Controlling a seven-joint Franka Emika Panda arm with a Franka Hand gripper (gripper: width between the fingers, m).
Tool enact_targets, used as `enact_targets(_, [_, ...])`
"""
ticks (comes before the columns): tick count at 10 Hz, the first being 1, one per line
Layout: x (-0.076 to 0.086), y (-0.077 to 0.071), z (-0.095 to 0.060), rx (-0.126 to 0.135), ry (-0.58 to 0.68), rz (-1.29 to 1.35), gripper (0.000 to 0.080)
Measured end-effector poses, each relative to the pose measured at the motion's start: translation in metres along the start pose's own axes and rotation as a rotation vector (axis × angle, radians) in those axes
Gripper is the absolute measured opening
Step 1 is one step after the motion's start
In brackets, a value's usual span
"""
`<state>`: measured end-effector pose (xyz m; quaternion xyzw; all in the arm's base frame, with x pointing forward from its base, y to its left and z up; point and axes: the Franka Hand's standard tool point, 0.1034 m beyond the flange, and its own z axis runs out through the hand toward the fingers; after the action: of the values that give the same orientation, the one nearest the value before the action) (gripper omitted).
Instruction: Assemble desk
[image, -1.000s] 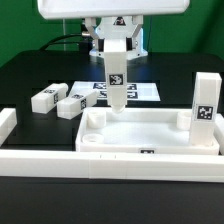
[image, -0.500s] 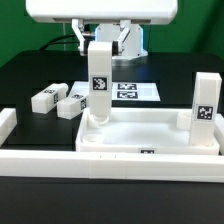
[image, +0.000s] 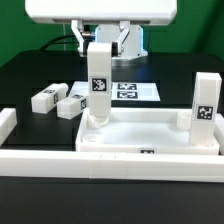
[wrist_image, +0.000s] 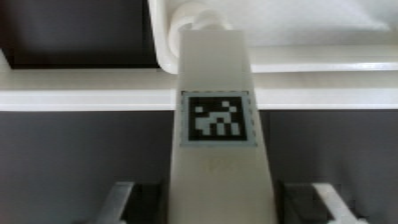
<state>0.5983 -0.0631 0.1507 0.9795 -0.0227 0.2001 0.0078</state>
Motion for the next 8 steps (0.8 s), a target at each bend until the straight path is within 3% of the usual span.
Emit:
enact_targets(3, [0.023,0.004,0.001,0.014,0.011,0.035,0.0289])
enact_targets(8, [0.019,0.005,0.008,0.009,0.009,0.029,0.029])
